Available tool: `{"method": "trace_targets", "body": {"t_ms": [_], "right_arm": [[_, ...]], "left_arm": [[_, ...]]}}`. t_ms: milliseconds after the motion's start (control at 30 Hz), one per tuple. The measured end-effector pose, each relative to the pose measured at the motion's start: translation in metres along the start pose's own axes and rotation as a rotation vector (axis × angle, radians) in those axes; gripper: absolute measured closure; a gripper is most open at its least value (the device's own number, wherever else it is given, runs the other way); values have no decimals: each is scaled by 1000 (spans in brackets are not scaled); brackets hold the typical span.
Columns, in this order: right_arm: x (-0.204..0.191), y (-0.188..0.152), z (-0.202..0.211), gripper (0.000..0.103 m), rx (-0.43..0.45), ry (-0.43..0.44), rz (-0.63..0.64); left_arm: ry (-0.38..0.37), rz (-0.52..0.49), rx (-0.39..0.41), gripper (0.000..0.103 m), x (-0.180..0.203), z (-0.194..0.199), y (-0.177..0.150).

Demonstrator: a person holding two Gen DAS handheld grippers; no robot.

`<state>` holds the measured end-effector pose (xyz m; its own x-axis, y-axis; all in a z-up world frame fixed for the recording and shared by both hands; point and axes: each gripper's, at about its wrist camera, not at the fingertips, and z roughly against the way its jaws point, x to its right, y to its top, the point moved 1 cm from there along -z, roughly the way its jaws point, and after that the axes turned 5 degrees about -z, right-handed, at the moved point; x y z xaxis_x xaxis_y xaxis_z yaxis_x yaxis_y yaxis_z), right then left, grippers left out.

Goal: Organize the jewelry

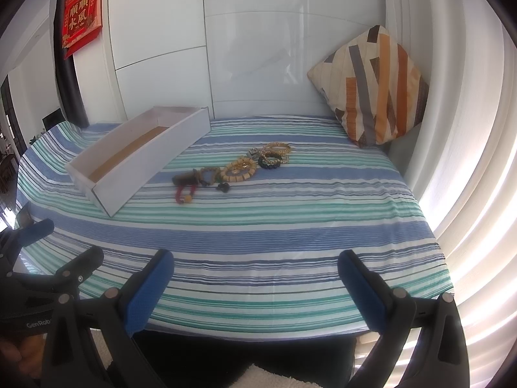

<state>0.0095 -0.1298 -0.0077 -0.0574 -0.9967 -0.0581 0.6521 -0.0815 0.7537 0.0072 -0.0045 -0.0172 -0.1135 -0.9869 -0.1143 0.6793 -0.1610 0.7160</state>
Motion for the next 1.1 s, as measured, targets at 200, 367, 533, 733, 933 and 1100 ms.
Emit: {"method": "trace_targets", "body": {"t_ms": [200, 367, 533, 733, 933, 1100], "right_arm": [[-5, 2, 1, 0, 6, 1, 13], [-7, 3, 0, 0, 1, -1, 16], [-9, 3, 1, 0, 6, -5, 20], [-8, 2, 0, 0, 0, -4, 21], [-7, 2, -1, 0, 0, -4, 21], [-5, 4, -3, 0, 1, -7, 19]], "left_arm": [[1, 11, -3, 0, -4, 0, 1], [-2, 16, -7, 1, -5, 0, 2], [-7, 23, -13, 0, -6, -1, 3], [-3, 23, -21, 1, -5, -3, 3], [55, -30, -1, 1, 4, -1, 3], [60, -47, 17, 1, 6, 0, 4]]}}
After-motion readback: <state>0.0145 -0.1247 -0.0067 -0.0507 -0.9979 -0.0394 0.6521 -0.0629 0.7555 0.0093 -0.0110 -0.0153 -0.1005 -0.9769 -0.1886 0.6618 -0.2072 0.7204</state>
